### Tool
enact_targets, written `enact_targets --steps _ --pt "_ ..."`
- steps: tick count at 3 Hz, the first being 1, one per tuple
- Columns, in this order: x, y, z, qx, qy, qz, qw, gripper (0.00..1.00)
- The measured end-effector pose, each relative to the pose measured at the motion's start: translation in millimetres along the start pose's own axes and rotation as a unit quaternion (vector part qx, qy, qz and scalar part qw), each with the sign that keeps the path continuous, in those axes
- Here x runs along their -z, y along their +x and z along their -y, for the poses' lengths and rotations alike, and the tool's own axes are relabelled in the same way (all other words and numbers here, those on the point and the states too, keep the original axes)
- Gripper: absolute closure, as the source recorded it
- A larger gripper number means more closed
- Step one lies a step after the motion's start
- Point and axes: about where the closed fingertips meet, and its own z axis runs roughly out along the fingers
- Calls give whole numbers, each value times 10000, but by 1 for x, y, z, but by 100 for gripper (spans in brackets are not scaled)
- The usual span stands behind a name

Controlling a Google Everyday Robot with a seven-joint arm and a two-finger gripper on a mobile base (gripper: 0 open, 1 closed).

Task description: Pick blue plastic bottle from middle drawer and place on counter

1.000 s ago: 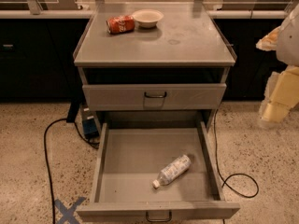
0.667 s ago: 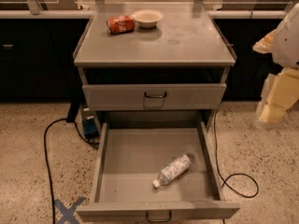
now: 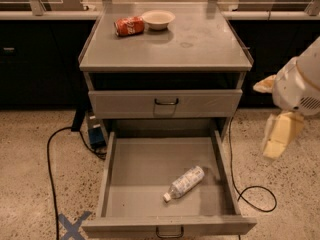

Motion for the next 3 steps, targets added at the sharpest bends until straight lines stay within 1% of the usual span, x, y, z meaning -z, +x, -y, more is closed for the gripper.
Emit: enact_targets --steps 1,2,3 --pt "-54 32 5 127 -37 187 9997 0" --pt "-110 52 10 241 -95 369 9990 0" --pt "-153 59 6 192 -157 406 9989 0"
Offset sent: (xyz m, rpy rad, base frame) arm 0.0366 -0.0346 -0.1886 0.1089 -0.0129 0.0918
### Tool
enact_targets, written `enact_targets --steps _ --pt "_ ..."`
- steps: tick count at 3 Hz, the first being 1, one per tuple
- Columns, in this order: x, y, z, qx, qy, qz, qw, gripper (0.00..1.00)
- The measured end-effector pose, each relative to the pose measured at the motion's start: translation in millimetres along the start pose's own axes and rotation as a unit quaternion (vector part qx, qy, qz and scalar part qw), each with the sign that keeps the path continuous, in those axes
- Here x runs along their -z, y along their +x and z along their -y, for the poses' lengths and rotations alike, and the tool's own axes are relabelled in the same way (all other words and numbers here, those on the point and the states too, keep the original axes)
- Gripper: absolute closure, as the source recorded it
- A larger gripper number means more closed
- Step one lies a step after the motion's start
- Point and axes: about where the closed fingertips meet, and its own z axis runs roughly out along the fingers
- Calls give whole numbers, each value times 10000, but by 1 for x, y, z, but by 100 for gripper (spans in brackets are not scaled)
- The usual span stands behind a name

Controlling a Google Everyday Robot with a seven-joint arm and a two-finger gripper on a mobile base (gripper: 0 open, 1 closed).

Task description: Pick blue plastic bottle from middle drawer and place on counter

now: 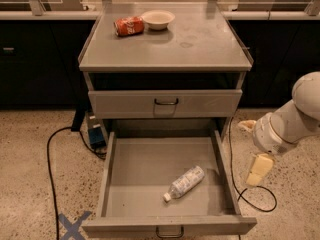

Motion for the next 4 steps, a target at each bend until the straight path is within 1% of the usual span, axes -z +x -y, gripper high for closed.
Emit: enact_targets --steps 1,2,3,4 --pt "0 0 0 0 0 0 10000 0" --pt "-31 -15 3 198 -111 141 9996 0" --pt "-76 -27 7 412 -198 475 9978 0" --pt "-120 -35 4 623 -272 590 9959 0"
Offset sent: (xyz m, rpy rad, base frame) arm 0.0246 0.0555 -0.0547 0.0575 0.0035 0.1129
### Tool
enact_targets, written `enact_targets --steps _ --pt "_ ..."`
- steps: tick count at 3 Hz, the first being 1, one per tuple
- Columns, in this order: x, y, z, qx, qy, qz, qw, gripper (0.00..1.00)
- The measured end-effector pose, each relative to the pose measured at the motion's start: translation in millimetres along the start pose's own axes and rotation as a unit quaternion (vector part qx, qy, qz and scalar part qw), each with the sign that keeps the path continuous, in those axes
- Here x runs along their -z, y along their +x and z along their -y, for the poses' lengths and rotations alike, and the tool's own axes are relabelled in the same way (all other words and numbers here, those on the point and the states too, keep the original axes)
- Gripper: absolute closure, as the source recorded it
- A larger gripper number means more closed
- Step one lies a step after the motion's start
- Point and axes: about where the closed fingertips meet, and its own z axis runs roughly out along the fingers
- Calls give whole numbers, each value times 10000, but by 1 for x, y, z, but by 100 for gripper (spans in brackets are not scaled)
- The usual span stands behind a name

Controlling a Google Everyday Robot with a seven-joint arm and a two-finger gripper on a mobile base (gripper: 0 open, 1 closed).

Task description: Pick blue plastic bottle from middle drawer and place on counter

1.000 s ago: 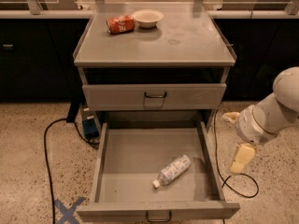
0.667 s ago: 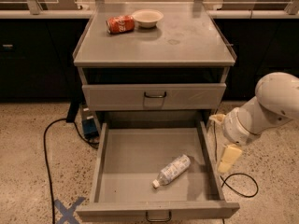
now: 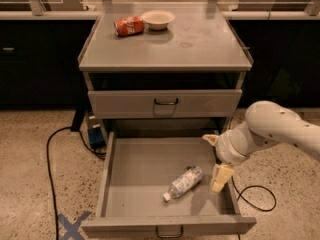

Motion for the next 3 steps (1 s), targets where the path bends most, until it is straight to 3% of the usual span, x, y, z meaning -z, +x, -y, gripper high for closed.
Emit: enact_targets --steps 2,3 --pt "-85 16 -12 43 -491 77 9988 0" --pt "-85 16 -12 43 -491 77 9988 0"
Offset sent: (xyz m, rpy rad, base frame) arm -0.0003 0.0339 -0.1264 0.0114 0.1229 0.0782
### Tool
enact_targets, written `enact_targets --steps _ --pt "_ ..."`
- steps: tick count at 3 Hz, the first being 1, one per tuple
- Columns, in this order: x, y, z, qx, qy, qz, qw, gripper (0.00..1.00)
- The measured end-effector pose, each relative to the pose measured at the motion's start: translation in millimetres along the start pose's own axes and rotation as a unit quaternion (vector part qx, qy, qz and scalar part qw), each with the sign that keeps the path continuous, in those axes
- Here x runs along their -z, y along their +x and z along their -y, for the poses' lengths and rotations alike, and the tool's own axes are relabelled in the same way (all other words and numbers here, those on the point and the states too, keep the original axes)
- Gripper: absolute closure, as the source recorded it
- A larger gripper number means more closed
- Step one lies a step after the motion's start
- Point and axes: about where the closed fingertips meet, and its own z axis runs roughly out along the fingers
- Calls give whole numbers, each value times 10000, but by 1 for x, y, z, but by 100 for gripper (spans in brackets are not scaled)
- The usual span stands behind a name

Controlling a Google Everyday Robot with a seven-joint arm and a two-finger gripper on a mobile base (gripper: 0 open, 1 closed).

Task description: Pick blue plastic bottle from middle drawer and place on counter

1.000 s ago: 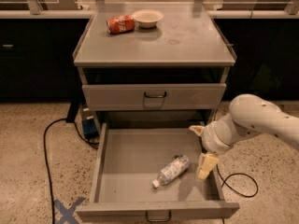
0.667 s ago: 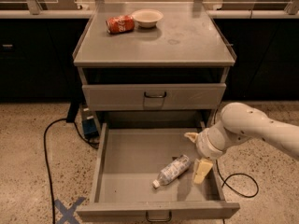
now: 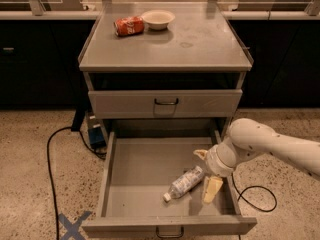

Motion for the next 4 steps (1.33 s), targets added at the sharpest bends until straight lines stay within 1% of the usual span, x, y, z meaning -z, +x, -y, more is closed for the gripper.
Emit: enact_targets --steps 1,2,3,4 --pt "-18 5 2 -43 -111 85 9999 0" --pt "-51 11 11 -30 -240 206 9995 0" --pt "-86 20 19 -29 -495 235 9985 0" --pt "-121 36 14 -156 -763 288 9965 0"
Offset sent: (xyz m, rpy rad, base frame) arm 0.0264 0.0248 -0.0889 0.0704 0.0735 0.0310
